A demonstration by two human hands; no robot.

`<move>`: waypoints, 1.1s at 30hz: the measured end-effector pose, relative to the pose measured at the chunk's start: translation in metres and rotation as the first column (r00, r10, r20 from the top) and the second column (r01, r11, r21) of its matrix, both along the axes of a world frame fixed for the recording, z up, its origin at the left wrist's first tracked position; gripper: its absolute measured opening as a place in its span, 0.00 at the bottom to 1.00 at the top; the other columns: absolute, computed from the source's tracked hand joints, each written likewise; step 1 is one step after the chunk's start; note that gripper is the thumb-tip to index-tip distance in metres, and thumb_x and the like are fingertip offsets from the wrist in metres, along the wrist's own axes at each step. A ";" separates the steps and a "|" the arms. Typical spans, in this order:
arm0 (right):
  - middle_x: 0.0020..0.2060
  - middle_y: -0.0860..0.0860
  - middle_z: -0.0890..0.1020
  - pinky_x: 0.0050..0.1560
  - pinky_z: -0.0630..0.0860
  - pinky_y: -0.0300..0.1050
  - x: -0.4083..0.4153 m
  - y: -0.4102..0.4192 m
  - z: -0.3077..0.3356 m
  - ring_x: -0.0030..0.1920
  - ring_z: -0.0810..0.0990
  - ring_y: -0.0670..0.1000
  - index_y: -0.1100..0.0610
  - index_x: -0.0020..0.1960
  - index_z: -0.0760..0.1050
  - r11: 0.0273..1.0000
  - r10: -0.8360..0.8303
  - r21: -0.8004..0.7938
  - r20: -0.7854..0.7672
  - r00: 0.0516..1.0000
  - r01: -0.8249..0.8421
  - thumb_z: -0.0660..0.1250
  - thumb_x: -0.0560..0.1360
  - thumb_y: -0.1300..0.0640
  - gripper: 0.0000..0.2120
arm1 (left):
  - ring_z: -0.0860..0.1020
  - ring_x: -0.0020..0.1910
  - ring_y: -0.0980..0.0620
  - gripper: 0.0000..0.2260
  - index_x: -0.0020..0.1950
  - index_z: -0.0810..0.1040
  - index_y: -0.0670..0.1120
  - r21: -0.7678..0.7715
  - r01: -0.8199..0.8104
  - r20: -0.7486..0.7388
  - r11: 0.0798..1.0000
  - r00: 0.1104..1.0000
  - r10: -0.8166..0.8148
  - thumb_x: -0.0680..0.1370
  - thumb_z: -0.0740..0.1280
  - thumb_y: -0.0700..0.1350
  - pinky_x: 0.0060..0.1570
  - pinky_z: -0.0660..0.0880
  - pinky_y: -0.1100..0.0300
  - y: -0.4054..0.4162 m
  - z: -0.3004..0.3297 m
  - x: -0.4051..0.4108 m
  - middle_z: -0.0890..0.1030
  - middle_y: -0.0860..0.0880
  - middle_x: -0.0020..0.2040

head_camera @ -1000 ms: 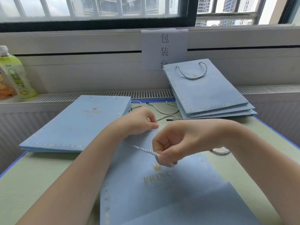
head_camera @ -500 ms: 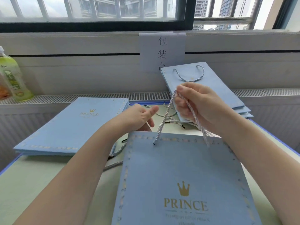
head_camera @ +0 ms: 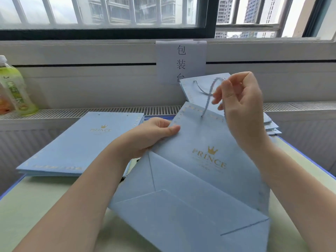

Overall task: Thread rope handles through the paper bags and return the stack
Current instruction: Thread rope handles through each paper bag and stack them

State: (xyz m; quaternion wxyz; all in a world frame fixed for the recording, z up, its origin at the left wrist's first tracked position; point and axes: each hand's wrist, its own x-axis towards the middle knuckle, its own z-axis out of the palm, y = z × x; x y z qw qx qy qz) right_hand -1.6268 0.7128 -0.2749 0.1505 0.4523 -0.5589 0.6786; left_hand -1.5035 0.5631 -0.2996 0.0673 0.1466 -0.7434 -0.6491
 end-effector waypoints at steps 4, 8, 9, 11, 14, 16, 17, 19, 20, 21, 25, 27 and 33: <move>0.31 0.47 0.77 0.42 0.74 0.39 0.017 -0.005 -0.009 0.34 0.77 0.45 0.50 0.45 0.70 0.957 0.141 0.281 -0.214 0.967 -0.077 0.61 0.76 0.59 0.05 | 0.80 0.26 0.57 0.12 0.42 0.77 0.41 0.037 -0.299 -0.204 0.954 0.932 0.300 0.81 0.59 0.43 0.26 0.75 0.67 -0.010 0.006 -0.002 0.82 0.51 0.29; 0.41 0.47 0.82 0.49 0.72 0.38 0.021 -0.010 -0.021 0.43 0.78 0.44 0.55 0.46 0.78 0.847 0.250 0.531 -0.366 0.897 -0.019 0.63 0.75 0.56 0.05 | 0.80 0.26 0.56 0.12 0.42 0.77 0.40 0.153 -0.472 -0.289 0.869 0.819 0.495 0.81 0.59 0.42 0.26 0.75 0.66 -0.023 0.008 0.003 0.82 0.50 0.29; 0.43 0.47 0.81 0.51 0.71 0.39 0.019 -0.011 -0.022 0.44 0.78 0.45 0.55 0.48 0.78 0.841 0.230 0.540 -0.407 0.884 0.030 0.63 0.75 0.55 0.07 | 0.80 0.27 0.55 0.12 0.41 0.77 0.40 0.168 -0.495 -0.299 0.853 0.799 0.522 0.81 0.59 0.42 0.26 0.75 0.66 -0.025 0.007 0.004 0.82 0.50 0.29; 0.50 0.46 0.80 0.56 0.68 0.40 0.014 -0.011 -0.022 0.50 0.77 0.48 0.53 0.51 0.78 0.815 0.166 0.556 -0.494 0.853 0.164 0.59 0.77 0.48 0.13 | 0.79 0.27 0.53 0.13 0.40 0.77 0.40 0.206 -0.535 -0.304 0.819 0.761 0.573 0.81 0.59 0.42 0.26 0.75 0.66 -0.026 0.007 0.005 0.81 0.49 0.29; 0.60 0.45 0.77 0.62 0.65 0.45 0.012 -0.010 -0.023 0.63 0.72 0.49 0.51 0.56 0.78 0.772 0.134 0.563 -0.598 0.790 0.295 0.53 0.76 0.40 0.21 | 0.82 0.37 0.47 0.13 0.50 0.78 0.34 0.316 -0.562 -0.288 0.764 0.711 0.642 0.81 0.61 0.44 0.37 0.80 0.59 -0.028 0.007 0.005 0.83 0.41 0.43; 0.65 0.47 0.74 0.63 0.65 0.48 0.014 -0.010 -0.023 0.66 0.69 0.51 0.52 0.60 0.76 0.762 0.118 0.540 -0.660 0.742 0.359 0.53 0.75 0.39 0.24 | 0.82 0.50 0.41 0.17 0.58 0.78 0.35 0.453 -0.509 -0.279 0.732 0.699 0.658 0.79 0.63 0.48 0.55 0.77 0.45 -0.031 0.007 0.008 0.82 0.38 0.54; 0.67 0.48 0.72 0.63 0.65 0.49 0.015 -0.010 -0.023 0.67 0.68 0.52 0.53 0.62 0.75 0.761 0.110 0.522 -0.688 0.717 0.384 0.53 0.75 0.38 0.26 | 0.81 0.54 0.40 0.18 0.60 0.78 0.38 0.498 -0.490 -0.278 0.715 0.691 0.667 0.78 0.64 0.50 0.58 0.75 0.42 -0.032 0.008 0.009 0.82 0.39 0.55; 0.70 0.49 0.69 0.65 0.63 0.49 0.014 -0.010 -0.022 0.68 0.66 0.51 0.53 0.66 0.73 0.770 0.111 0.496 -0.724 0.681 0.402 0.53 0.75 0.36 0.29 | 0.80 0.55 0.41 0.17 0.60 0.79 0.42 0.555 -0.454 -0.292 0.697 0.679 0.674 0.77 0.65 0.51 0.61 0.73 0.42 -0.034 0.008 0.011 0.82 0.43 0.56; 0.71 0.48 0.66 0.67 0.60 0.49 0.013 -0.009 -0.020 0.70 0.63 0.50 0.52 0.67 0.71 0.766 0.126 0.503 -0.728 0.673 0.401 0.54 0.73 0.33 0.32 | 0.80 0.56 0.42 0.17 0.61 0.79 0.43 0.581 -0.437 -0.301 0.686 0.668 0.681 0.77 0.65 0.52 0.61 0.73 0.42 -0.036 0.007 0.012 0.82 0.43 0.57; 0.73 0.47 0.62 0.70 0.56 0.47 0.013 -0.007 -0.017 0.72 0.58 0.49 0.50 0.70 0.68 0.745 0.152 0.534 -0.720 0.678 0.400 0.54 0.70 0.30 0.36 | 0.80 0.56 0.42 0.18 0.61 0.79 0.43 0.607 -0.428 -0.305 0.670 0.653 0.693 0.77 0.65 0.52 0.61 0.73 0.43 -0.038 0.006 0.011 0.82 0.44 0.57; 0.75 0.44 0.39 0.72 0.41 0.44 0.017 0.000 -0.012 0.72 0.36 0.45 0.41 0.76 0.44 0.527 0.269 0.706 -0.666 0.696 0.473 0.63 0.62 0.26 0.50 | 0.82 0.53 0.43 0.13 0.56 0.80 0.44 0.680 -0.490 -0.275 0.546 0.519 0.809 0.77 0.65 0.50 0.54 0.77 0.49 -0.040 0.007 0.013 0.83 0.45 0.54; 0.75 0.47 0.40 0.73 0.46 0.49 0.017 -0.001 -0.016 0.72 0.40 0.48 0.41 0.76 0.42 0.496 0.250 0.703 -0.677 0.692 0.509 0.71 0.65 0.36 0.50 | 0.83 0.47 0.45 0.09 0.51 0.80 0.44 0.721 -0.528 -0.238 0.448 0.419 0.876 0.77 0.64 0.47 0.44 0.79 0.56 -0.042 0.008 0.013 0.83 0.46 0.52; 0.60 0.54 0.78 0.39 0.78 0.50 0.001 -0.007 -0.023 0.55 0.79 0.58 0.53 0.65 0.74 0.730 -0.211 0.302 -0.754 0.622 0.613 0.70 0.58 0.72 0.36 | 0.82 0.41 0.53 0.13 0.48 0.78 0.48 0.614 -0.492 -0.462 0.617 0.410 0.786 0.81 0.58 0.53 0.42 0.78 0.59 -0.019 0.020 0.008 0.84 0.52 0.41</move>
